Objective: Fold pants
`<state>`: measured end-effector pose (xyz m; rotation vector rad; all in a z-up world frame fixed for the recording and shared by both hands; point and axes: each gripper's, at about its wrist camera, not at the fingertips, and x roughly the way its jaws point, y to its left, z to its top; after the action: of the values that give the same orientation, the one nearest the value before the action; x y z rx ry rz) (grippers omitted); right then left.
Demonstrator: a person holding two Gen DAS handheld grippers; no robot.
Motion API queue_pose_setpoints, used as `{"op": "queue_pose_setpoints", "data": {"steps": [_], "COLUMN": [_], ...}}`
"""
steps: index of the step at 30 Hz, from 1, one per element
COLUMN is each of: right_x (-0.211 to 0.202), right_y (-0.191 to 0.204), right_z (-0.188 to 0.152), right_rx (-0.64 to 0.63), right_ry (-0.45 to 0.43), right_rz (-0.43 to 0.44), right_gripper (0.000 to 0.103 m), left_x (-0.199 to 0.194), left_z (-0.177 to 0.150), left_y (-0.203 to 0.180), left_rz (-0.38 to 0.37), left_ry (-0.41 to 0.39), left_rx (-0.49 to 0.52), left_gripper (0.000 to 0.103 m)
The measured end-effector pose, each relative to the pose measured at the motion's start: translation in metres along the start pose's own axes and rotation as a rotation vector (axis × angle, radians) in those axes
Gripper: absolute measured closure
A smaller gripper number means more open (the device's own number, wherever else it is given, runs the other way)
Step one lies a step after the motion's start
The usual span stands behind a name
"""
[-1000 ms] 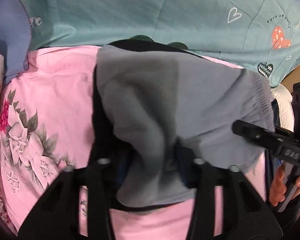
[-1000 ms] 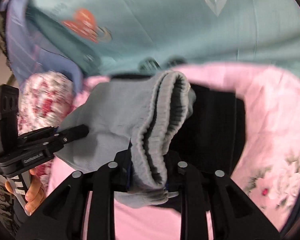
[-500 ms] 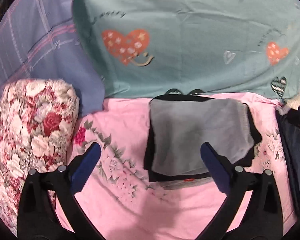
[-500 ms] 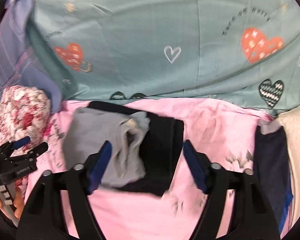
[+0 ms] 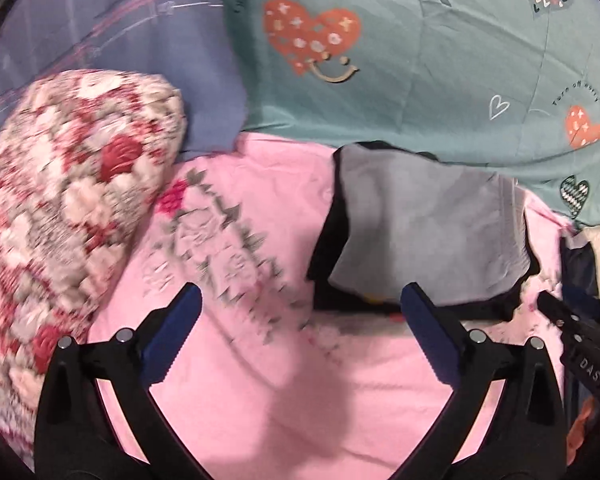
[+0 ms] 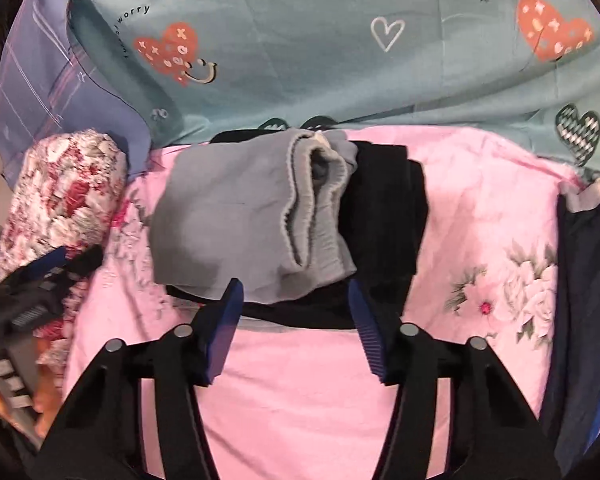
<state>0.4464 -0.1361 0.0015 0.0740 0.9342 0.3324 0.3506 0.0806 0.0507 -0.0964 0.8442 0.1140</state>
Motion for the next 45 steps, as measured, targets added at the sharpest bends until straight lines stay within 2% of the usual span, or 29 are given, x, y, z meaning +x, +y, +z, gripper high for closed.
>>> {"op": "queue_pose_setpoints", "data": {"steps": [3,5,7,9,10,12,16,19,22,29,36,45], "right_x": [-0.02,-0.038,-0.054,-0.07,-0.076,-0.082,-0.078,-0.069,-0.056,-0.061,-0.061,-0.06], "right_y": [0.019,0.028,0.025,0.021,0.018,0.012,0.005,0.005,0.01,0.01,0.0,0.002], "right_z": [-0.039,-0.071,-0.098,-0.125,-0.135,-0.152,-0.168,-0.178,-0.181,-0.185,-0.184,-0.186], "right_rx": [-0.102,-0.145,-0.138,-0.095,-0.069,-0.038,-0.014,-0.02,-0.055,-0.039,0.009,-0.002], "right_ry": [-0.116,-0.179,-0.215,-0.261,-0.283,-0.308,-0.266,-0.255,-0.227,-0.254,-0.247,-0.246], "right_rz": [-0.153,-0.234,-0.262,-0.282,-0.287,-0.291,-0.263,-0.253,-0.278,-0.284,-0.272,-0.278], "right_gripper": [0.045,0.039,0.013,0.003,0.001,0.001,0.001,0.001,0.001,0.001,0.001,0.001], "left_x": [-0.018,-0.025,-0.03,-0.035,-0.038,-0.041,-0.036,-0.028,-0.026,-0.034,-0.033,-0.034], "left_z": [-0.039,-0.06,-0.073,-0.083,-0.087,-0.094,-0.102,-0.104,-0.105,-0.106,-0.107,-0.108], "left_y": [-0.007,-0.015,-0.026,-0.036,-0.039,-0.045,-0.052,-0.052,-0.049,-0.047,-0.048,-0.047], "left_rz": [0.032,0.044,0.06,0.053,0.048,0.028,0.039,0.038,0.007,0.013,0.007,0.003], "left_ry": [-0.034,-0.051,-0.068,-0.109,-0.131,-0.157,-0.151,-0.11,-0.095,-0.131,-0.127,-0.133], "left_rx": [-0.009,0.018,0.07,0.115,0.116,0.116,0.135,0.121,0.099,0.08,0.084,0.077], "left_gripper": [0.002,0.002,0.002,0.002,0.002,0.002,0.002,0.002,0.002,0.002,0.002,0.002]}}
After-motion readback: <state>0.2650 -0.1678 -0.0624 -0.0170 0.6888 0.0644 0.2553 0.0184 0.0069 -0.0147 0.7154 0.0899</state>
